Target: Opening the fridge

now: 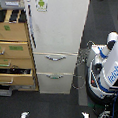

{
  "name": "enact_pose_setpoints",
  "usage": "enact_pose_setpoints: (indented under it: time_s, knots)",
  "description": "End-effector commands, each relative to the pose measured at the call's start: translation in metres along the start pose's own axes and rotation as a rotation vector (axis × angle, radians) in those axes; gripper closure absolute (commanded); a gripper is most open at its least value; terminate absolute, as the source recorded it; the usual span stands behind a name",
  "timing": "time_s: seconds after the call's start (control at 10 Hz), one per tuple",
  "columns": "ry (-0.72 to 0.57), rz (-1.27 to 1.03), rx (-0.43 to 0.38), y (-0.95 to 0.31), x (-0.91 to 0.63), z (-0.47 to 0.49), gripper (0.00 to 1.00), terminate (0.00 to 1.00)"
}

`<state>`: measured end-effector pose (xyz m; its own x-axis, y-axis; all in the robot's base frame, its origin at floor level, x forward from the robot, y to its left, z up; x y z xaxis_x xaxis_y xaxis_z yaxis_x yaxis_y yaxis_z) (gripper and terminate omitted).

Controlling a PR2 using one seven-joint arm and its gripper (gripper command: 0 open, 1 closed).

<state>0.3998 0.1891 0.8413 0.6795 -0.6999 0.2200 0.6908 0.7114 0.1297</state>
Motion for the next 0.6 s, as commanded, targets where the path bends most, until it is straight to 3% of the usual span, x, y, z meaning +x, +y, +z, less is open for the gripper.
enact_pose_setpoints:
  time_s: [0.1, 0.4, 0.6]
  knots:
    - [-0.010, 0.015, -0.052, 0.003, 0.008, 0.001, 0.00, 0.00]
    - [-0.005, -0.024, -0.185, 0.013, 0.039, 0.001, 0.00, 0.00]
    - [-0.010, -0.052, -0.204, 0.018, 0.062, 0.001, 0.00, 0.00]
